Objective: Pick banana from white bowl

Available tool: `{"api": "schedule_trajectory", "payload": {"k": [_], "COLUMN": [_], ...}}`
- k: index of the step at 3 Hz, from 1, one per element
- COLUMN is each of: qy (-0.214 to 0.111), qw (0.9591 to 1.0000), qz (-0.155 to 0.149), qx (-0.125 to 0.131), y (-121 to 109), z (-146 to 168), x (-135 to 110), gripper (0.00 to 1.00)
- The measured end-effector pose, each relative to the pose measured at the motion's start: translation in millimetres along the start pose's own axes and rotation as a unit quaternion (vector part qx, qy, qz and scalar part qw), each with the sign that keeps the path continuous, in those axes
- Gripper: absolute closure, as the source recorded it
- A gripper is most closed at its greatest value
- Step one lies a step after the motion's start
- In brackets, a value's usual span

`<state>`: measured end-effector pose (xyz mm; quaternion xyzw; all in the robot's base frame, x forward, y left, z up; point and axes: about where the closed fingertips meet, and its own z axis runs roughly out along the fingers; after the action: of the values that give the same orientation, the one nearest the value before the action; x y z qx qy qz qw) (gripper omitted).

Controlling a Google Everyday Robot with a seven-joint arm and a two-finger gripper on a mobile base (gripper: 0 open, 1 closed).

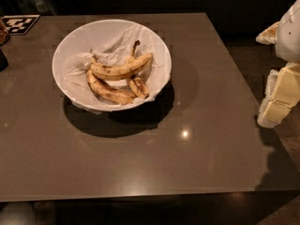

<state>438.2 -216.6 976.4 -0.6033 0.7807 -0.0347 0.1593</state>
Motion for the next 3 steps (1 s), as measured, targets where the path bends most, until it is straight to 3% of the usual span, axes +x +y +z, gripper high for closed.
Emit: {"api": "schedule_trajectory", "payload": {"k": [2,3], "qy": [-0.007,-0.023], "qw": [0.9999,0.9984], "qz": [-0.013,-0.043], "qx": [-0.006,-0.029], "y": [-6,-20], "z": [1,10], "x": [-10,-31], "gripper": [0.00,0.00]}}
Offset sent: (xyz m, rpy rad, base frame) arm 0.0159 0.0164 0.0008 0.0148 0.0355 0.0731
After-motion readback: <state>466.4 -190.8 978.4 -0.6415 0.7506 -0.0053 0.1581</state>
